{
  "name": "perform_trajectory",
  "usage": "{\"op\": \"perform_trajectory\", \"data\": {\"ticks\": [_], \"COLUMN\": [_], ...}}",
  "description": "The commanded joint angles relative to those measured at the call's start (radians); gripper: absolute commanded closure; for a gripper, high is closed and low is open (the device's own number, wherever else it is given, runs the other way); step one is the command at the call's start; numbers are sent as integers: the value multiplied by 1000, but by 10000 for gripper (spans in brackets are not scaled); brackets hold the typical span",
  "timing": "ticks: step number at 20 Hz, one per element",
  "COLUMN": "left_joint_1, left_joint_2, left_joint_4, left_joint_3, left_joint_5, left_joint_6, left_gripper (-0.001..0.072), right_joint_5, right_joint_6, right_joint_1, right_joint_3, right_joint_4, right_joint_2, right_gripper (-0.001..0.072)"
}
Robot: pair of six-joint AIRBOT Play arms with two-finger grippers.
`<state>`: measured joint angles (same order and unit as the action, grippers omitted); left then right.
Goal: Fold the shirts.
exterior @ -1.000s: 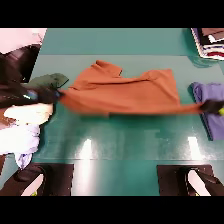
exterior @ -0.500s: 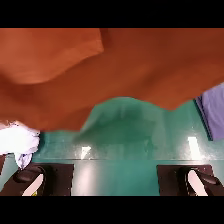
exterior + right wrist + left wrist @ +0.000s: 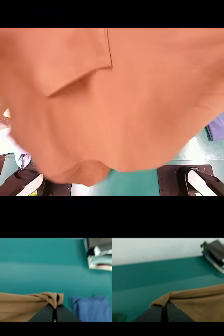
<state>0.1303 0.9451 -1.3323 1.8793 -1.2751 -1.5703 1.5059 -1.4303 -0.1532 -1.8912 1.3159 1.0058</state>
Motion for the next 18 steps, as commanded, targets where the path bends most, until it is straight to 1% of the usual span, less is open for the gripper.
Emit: {"op": "perform_trajectory", "data": {"ticks": [1,4,6,8,11,12,13,15,16,17,18], "left_joint_1": [-1,-1,-1,-2,-26,-40,-56,-87,-100,-110,-116], "left_joint_2": [189,375,497,584,647,655,660,660,660,660,660], "left_joint_4": [-58,-63,-82,-82,-75,-74,-74,-73,-67,-50,-23], "left_joint_3": [-137,-246,-258,-257,-257,-257,-257,-257,-257,-257,-258], "left_joint_5": [-69,-20,54,180,392,446,473,469,439,390,317], "left_joint_6": [-1,0,5,38,34,33,33,34,35,59,118], "left_gripper": [683,683,684,684,684,684,684,684,684,684,684], "right_joint_5": [81,89,58,8,-68,-87,-95,-82,-82,-69,-47], "right_joint_6": [-21,-21,-21,-21,-20,-20,-20,-20,-21,-21,-21], "right_joint_1": [56,116,137,143,143,143,143,144,144,146,147], "right_joint_3": [147,247,256,200,53,4,-36,-97,-103,-103,-102], "right_joint_4": [-3,-2,-3,-4,-6,-6,-6,-6,-6,-6,-4], "right_joint_2": [160,329,453,570,708,745,774,810,811,809,806], "right_gripper": [696,696,695,695,695,695,695,695,695,696,695]}}
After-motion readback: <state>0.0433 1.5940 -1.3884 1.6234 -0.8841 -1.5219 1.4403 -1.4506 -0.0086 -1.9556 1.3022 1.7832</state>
